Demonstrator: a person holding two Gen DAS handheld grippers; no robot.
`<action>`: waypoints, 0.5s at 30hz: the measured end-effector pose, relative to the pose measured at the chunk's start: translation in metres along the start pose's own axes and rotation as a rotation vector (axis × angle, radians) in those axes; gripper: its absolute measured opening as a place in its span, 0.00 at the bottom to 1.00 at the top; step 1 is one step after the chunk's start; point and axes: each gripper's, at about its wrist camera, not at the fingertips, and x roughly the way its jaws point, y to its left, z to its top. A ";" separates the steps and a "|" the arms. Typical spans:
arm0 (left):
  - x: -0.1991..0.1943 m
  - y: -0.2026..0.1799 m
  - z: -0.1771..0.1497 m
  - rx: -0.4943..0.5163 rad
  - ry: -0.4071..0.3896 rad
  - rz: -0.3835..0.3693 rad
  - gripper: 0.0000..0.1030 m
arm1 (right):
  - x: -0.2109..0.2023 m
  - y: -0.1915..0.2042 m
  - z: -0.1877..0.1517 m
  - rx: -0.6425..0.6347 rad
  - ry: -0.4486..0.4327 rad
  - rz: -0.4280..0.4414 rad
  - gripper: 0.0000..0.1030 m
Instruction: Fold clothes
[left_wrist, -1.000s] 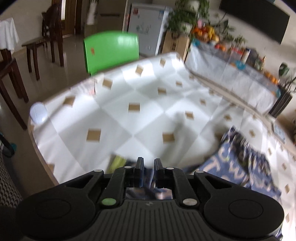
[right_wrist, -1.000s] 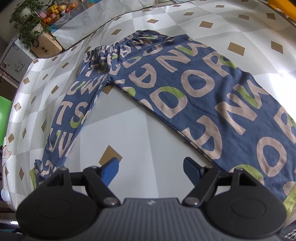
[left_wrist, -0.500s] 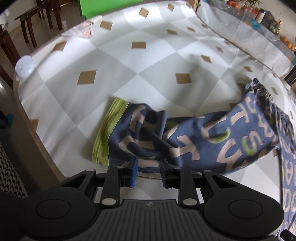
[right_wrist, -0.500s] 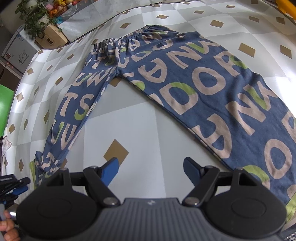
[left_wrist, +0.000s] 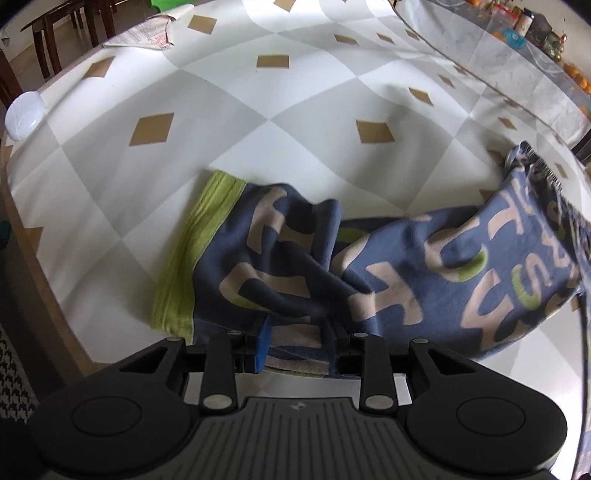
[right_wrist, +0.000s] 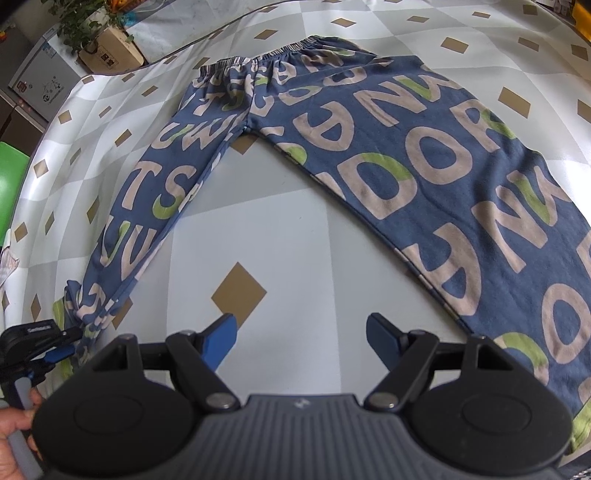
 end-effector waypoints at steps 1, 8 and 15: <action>0.002 0.001 -0.002 0.004 -0.006 0.001 0.30 | 0.000 0.000 0.000 -0.002 0.001 -0.001 0.74; 0.000 0.008 -0.014 -0.039 0.010 0.000 0.43 | 0.001 0.002 0.000 0.000 -0.006 -0.003 0.74; -0.007 0.014 -0.029 -0.097 0.053 -0.008 0.50 | -0.002 -0.001 0.001 0.006 -0.012 -0.005 0.74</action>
